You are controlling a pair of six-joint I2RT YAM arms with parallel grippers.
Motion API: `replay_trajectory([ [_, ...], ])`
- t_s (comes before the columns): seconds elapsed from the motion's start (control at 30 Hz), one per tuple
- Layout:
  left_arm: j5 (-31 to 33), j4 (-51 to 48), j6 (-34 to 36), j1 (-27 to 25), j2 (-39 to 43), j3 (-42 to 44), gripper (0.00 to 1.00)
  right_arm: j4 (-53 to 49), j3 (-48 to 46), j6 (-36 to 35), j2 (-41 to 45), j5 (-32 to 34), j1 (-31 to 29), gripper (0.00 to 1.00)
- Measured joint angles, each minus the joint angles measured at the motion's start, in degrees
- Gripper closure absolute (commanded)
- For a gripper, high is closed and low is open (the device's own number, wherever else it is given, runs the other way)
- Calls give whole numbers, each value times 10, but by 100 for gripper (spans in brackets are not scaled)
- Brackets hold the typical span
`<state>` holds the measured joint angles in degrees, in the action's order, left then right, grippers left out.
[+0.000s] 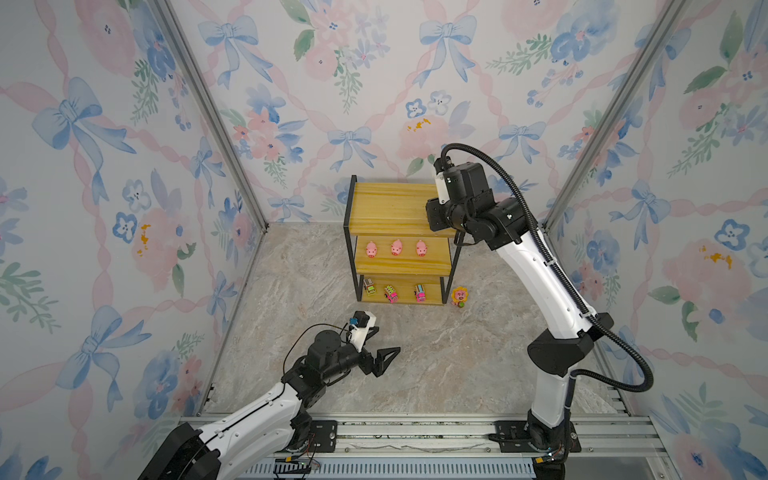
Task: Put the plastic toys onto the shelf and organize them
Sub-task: 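Lift the strawberry figure and carry it above the top shelf board, then lower the strawberry figure onto the top shelf and open the right gripper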
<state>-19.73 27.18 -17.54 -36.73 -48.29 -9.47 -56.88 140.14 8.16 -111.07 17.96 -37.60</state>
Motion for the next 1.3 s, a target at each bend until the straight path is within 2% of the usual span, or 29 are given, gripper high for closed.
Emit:
replay_trajectory([
  [0.3, 3, 0, 0, 0, 1, 0, 2, 0, 0, 5, -7, -10, 8, 65],
  [0.57, 4, 0, 5, 0, 1, 0, 2, 1, -4, 9, -7, -18, 13, 54],
  [0.93, 4, 0, 7, 0, 1, 0, 2, 1, -8, 12, -7, -25, 16, 42],
  [1.07, 4, 0, 7, 0, 1, 0, 2, 1, -8, 12, -7, -30, 16, 42],
  [1.3, 4, 0, 7, 0, 1, 0, 2, 10, -26, 11, -5, -29, 16, 32],
])
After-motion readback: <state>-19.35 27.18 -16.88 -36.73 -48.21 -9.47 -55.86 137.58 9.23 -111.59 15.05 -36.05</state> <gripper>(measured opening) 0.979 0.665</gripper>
